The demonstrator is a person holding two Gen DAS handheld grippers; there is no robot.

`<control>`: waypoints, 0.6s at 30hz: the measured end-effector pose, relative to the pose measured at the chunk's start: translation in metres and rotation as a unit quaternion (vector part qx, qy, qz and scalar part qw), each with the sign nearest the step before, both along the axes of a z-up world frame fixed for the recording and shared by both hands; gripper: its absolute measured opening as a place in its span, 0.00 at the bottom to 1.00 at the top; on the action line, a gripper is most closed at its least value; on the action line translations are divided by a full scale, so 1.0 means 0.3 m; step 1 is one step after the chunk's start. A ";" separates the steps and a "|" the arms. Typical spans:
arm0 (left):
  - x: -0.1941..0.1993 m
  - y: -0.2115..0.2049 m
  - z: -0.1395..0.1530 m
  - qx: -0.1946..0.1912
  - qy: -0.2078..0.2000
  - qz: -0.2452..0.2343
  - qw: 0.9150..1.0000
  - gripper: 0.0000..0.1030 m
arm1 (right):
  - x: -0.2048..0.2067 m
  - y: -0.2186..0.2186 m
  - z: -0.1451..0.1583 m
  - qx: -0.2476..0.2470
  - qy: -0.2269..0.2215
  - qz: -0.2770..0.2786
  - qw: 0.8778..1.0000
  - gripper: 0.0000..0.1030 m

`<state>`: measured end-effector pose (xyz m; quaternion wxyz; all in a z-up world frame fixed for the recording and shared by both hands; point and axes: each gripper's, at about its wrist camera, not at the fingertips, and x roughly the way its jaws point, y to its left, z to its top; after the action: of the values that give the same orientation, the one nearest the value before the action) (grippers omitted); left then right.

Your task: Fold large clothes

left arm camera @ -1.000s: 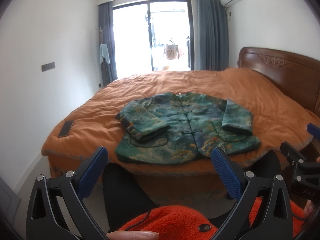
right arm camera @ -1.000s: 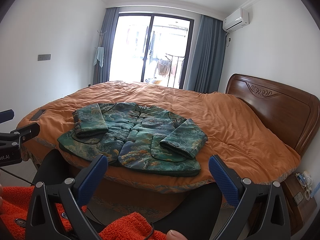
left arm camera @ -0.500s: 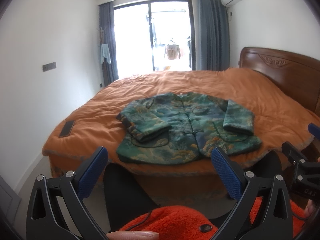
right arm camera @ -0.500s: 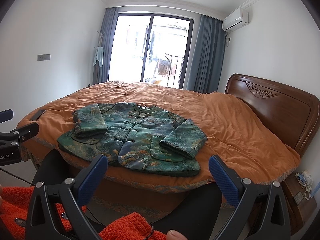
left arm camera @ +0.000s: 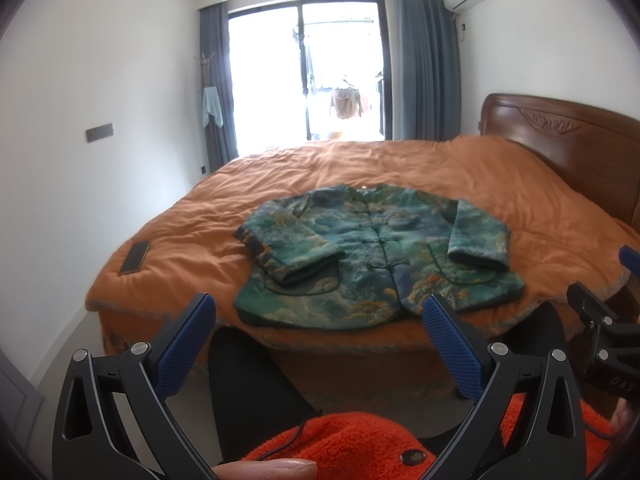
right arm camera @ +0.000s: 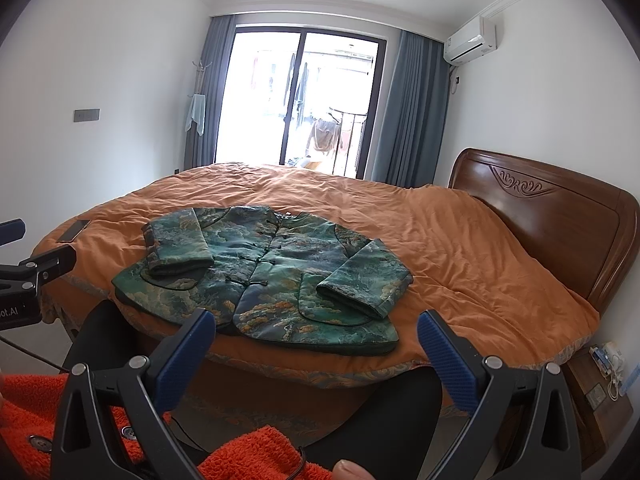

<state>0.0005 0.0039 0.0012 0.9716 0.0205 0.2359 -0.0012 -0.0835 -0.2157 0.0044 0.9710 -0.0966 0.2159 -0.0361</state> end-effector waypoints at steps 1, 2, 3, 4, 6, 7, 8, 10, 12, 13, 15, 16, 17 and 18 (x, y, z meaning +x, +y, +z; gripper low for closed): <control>0.001 0.008 0.001 0.000 0.001 0.001 1.000 1.00 | 0.000 0.000 0.000 0.000 0.000 0.000 1.000 1.00; 0.005 0.015 0.003 -0.001 0.002 0.001 1.000 1.00 | 0.000 0.002 0.001 0.000 0.000 0.000 1.000 1.00; 0.006 0.018 0.003 -0.001 0.003 0.001 1.000 1.00 | 0.000 0.000 0.000 0.001 0.000 0.000 1.000 1.00; 0.016 0.022 -0.008 -0.001 0.004 0.001 1.000 1.00 | 0.000 0.001 0.000 0.001 0.001 0.000 1.000 1.00; 0.016 0.026 -0.010 -0.001 0.005 0.002 1.000 1.00 | 0.001 0.000 -0.001 0.002 0.001 0.000 1.000 1.00; 0.020 0.035 -0.012 -0.002 0.005 0.002 1.000 1.00 | 0.000 -0.003 0.002 0.002 0.001 0.000 1.000 1.00; 0.020 0.034 -0.012 -0.002 0.005 0.002 1.000 1.00 | -0.002 -0.007 0.004 0.002 0.002 -0.001 1.000 1.00; 0.027 0.062 -0.007 -0.001 0.006 0.003 1.000 1.00 | 0.000 -0.015 0.009 0.004 0.002 -0.002 1.000 1.00; 0.026 0.065 -0.010 -0.001 0.007 0.003 1.000 1.00 | 0.001 -0.023 0.011 0.006 0.003 -0.004 1.000 1.00; 0.023 0.050 -0.007 0.000 0.008 0.002 1.000 1.00 | 0.006 -0.026 0.014 0.007 0.003 -0.004 1.000 1.00; 0.024 0.049 -0.007 0.001 0.008 0.002 1.000 1.00 | 0.010 -0.030 0.019 0.009 0.003 -0.006 1.000 1.00; 0.025 0.048 -0.006 0.002 0.010 0.001 1.000 1.00 | 0.017 -0.039 0.026 0.012 0.002 -0.010 1.000 1.00; 0.028 0.047 -0.007 0.002 0.011 0.002 1.000 1.00 | 0.025 -0.050 0.033 0.017 0.000 -0.016 1.000 1.00; 0.032 0.046 -0.007 0.002 0.013 0.002 1.000 1.00 | 0.033 -0.054 0.031 0.020 0.001 -0.019 1.000 1.00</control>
<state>0.0101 0.0177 -0.0009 0.9683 0.0217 0.2488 0.0005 -0.0736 -0.2320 0.0137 0.9717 -0.0728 0.2192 -0.0502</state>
